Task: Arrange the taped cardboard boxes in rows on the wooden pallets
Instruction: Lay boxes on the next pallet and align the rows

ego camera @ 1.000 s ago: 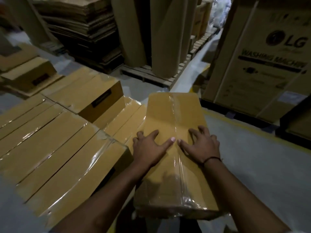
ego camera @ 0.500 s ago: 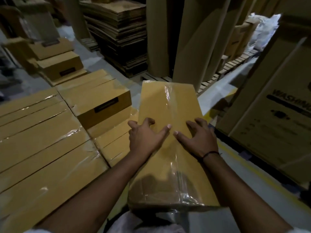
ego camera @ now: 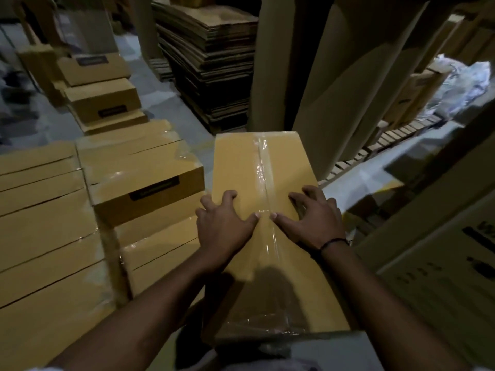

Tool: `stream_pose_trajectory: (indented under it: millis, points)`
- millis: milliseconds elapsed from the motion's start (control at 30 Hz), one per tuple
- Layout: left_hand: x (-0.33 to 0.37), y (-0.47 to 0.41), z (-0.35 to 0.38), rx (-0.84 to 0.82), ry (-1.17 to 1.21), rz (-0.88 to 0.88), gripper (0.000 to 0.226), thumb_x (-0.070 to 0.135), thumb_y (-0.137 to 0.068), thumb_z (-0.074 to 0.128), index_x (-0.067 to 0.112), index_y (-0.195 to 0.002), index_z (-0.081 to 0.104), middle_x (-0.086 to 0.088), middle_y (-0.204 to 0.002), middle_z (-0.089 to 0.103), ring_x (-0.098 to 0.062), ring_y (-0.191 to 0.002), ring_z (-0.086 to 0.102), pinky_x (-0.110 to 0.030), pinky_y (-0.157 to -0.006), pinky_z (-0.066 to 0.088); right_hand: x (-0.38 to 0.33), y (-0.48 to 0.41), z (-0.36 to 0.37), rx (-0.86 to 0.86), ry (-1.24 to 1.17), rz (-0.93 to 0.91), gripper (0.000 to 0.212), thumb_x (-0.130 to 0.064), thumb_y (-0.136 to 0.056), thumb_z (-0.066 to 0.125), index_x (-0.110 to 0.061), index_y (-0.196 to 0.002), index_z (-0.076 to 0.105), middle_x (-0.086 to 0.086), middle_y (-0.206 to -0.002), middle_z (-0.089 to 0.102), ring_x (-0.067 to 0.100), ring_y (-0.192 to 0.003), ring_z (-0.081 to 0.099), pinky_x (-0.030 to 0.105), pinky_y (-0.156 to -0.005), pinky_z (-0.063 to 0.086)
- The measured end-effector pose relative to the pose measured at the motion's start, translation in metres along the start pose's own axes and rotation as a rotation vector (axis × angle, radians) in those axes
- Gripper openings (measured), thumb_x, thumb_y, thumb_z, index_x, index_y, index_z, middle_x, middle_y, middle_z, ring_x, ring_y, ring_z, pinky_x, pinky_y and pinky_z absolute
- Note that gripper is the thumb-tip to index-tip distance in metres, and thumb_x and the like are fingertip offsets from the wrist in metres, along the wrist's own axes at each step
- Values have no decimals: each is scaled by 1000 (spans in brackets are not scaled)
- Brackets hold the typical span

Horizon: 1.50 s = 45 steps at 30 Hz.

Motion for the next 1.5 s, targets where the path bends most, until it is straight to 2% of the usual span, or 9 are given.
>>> stream_pose_trajectory:
  millis: [200, 367, 467, 567, 833, 1100, 1200, 1333, 1500]
  points:
    - [41, -88, 15, 7, 25, -9, 80, 75, -79, 63, 41, -145, 36, -11, -151, 27, -37, -134, 37, -45, -105, 41, 1, -116, -5, 52, 34, -40, 80, -88, -70, 53, -39, -133, 60, -7, -147, 43, 32, -124, 46, 47, -104, 40]
    - [28, -134, 20, -21, 33, -114, 82, 77, -79, 64, 41, -145, 34, -14, -146, 30, -40, -132, 40, -42, -96, 43, -27, -176, 13, 20, 91, -133, 74, -86, -74, 52, -41, -132, 59, -8, -147, 42, 32, -120, 44, 45, -99, 39]
    - [12, -162, 21, 15, 46, -224, 81, 77, -79, 64, 40, -145, 36, -13, -149, 28, -43, -134, 40, -44, -99, 43, -48, -214, 33, -57, 100, -208, 73, -84, -75, 53, -41, -134, 58, -7, -149, 40, 33, -123, 43, 46, -103, 39]
    - [-2, -183, 19, 81, 50, -341, 80, 77, -78, 65, 40, -145, 39, -15, -151, 27, -44, -136, 38, -45, -104, 41, -68, -249, 60, -111, 83, -299, 72, -84, -74, 53, -41, -131, 59, -6, -148, 40, 33, -124, 43, 46, -103, 38]
    - [-29, -206, -15, 378, 28, -670, 75, 72, -76, 69, 41, -140, 45, -14, -147, 30, -40, -131, 41, -44, -104, 42, -144, -318, 113, -248, -44, -623, 81, -89, -68, 53, -39, -131, 62, -9, -148, 40, 33, -121, 44, 47, -103, 41]
    - [-25, -172, -28, 675, 51, -968, 74, 73, -77, 68, 41, -140, 48, -10, -146, 29, -37, -131, 41, -41, -103, 41, -214, -333, 128, -345, -79, -1030, 78, -87, -72, 52, -41, -133, 58, -7, -148, 39, 35, -123, 44, 51, -106, 40]
    - [-22, -154, -35, 779, 24, -1051, 71, 71, -78, 69, 41, -138, 48, -9, -146, 30, -36, -131, 39, -42, -105, 40, -236, -325, 131, -385, -126, -1128, 75, -85, -72, 56, -40, -133, 59, -8, -148, 39, 33, -122, 44, 48, -103, 41]
    - [-35, -136, -40, 837, 44, -1122, 70, 69, -79, 70, 39, -138, 48, -10, -144, 30, -36, -129, 40, -43, -100, 41, -264, -305, 140, -465, -140, -1250, 75, -84, -73, 57, -40, -135, 58, -8, -149, 37, 32, -125, 41, 48, -105, 39]
    - [-59, -123, -27, 880, 106, -1167, 70, 69, -79, 69, 39, -138, 47, -12, -144, 30, -37, -126, 41, -44, -99, 46, -288, -285, 159, -481, -96, -1353, 77, -84, -72, 57, -41, -136, 56, -8, -149, 36, 32, -125, 40, 48, -107, 38]
Point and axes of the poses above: each hand's wrist, its own y-axis away from the middle knuckle, its own z-axis out of the palm, x = y × z, the point moved 8 cm from there along -y, towards the middle knuckle
